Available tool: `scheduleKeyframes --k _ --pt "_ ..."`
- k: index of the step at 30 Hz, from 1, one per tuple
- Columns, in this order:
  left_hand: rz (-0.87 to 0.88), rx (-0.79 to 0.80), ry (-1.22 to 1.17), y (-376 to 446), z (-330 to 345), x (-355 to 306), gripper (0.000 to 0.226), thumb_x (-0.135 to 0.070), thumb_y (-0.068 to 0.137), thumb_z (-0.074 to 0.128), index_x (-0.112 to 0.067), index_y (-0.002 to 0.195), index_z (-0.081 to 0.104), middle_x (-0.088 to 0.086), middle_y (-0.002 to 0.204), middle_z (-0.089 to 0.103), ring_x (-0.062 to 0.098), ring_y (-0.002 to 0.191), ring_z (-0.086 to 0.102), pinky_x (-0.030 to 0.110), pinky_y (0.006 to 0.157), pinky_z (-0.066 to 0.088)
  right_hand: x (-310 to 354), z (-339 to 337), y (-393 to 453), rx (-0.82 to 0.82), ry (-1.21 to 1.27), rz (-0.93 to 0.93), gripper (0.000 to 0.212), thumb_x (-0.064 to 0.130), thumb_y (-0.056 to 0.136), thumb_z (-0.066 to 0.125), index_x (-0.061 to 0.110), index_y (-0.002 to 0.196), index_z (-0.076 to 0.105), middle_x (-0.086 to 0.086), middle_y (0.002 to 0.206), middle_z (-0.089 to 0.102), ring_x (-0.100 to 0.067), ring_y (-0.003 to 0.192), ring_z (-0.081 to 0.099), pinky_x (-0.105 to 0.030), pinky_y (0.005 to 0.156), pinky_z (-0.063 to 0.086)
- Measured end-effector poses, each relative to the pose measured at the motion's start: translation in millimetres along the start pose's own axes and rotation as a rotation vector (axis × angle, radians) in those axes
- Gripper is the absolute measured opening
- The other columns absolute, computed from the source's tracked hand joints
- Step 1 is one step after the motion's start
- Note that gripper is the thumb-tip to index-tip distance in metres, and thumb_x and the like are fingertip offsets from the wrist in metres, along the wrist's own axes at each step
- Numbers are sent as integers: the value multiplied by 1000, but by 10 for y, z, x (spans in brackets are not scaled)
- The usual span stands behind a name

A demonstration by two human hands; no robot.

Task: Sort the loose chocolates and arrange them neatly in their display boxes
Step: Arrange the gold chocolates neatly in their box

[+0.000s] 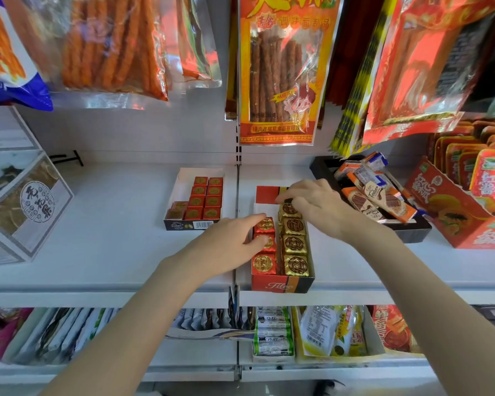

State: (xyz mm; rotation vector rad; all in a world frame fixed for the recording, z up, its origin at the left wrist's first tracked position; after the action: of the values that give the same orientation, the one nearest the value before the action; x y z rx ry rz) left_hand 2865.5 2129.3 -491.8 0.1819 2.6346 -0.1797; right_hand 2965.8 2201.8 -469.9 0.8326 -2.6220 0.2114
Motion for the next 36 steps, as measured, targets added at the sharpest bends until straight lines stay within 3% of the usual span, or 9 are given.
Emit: scheduleKeyframes --k 5,8,11,13,19,24,29,33,36 --pt "14 -2 -29 -37 -46 12 53 -40 94 39 -35 143 19 19 92 64 24 83 62 36 79 51 -84 -117 -174 -35 72 -52 35 20 93 34 27 122 52 0 130 42 -21 125 27 -30 93 21" --pt "36 -29 6 -55 -96 -23 51 -41 94 38 -39 142 19 20 91 65 25 81 63 37 78 52 1 -99 -305 -66 0 -150 34 26 87 38 25 115 57 0 124 47 -21 119 33 -28 93 22" --pt "62 -2 52 -84 -63 -106 48 -40 94 38 -36 140 26 4 78 63 11 71 61 30 71 54 14 -99 -404 -72 -33 -155 30 16 88 43 24 109 63 1 126 45 -17 117 30 -30 95 25" --pt "79 15 71 -91 -28 -149 47 -39 95 38 -33 140 28 -13 66 51 -2 61 50 19 59 46 15 -82 -442 -57 -45 -152 32 11 88 44 25 109 64 2 128 44 -17 119 28 -34 98 25" --pt "88 9 71 -95 -22 -144 47 -38 95 38 -31 140 27 -20 66 44 -5 59 46 13 54 40 66 -153 -414 -69 -45 -175 46 0 88 39 29 120 56 4 127 47 -13 107 29 -28 92 25" --pt "93 14 61 -77 -15 -133 47 -38 95 39 -31 140 28 -20 67 43 -4 60 47 13 56 43 139 -62 -324 10 -144 -169 45 6 94 37 35 125 51 -1 124 45 -20 110 32 -40 96 33" --pt "94 9 61 -77 -19 -138 47 -37 95 39 -30 140 29 -20 63 39 -4 56 44 11 51 35 165 -24 -263 79 -181 -181 37 8 93 40 29 120 54 -2 125 41 -21 112 33 -38 96 35" --pt "90 33 50 -82 -5 -132 46 -38 95 38 -31 140 29 -17 65 46 -2 61 50 17 56 45 160 -53 -269 108 -83 -211 23 12 89 51 26 107 53 3 116 51 -12 103 37 -22 81 31" --pt "82 35 52 -96 -14 -126 46 -39 95 38 -32 139 29 -11 74 57 5 72 58 28 67 53 129 -79 -255 118 -19 -193 19 13 88 54 30 96 50 0 108 56 -10 101 41 -26 81 38"
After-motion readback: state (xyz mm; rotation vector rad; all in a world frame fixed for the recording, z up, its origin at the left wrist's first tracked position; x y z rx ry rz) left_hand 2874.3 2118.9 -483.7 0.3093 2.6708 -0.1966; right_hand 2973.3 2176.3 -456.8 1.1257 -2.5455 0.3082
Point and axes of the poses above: each hand's wrist, its own y-axis towards the middle knuckle, its own z-axis out of the palm, x = y × z, the point moved 9 cm from there along y, towards the middle knuckle
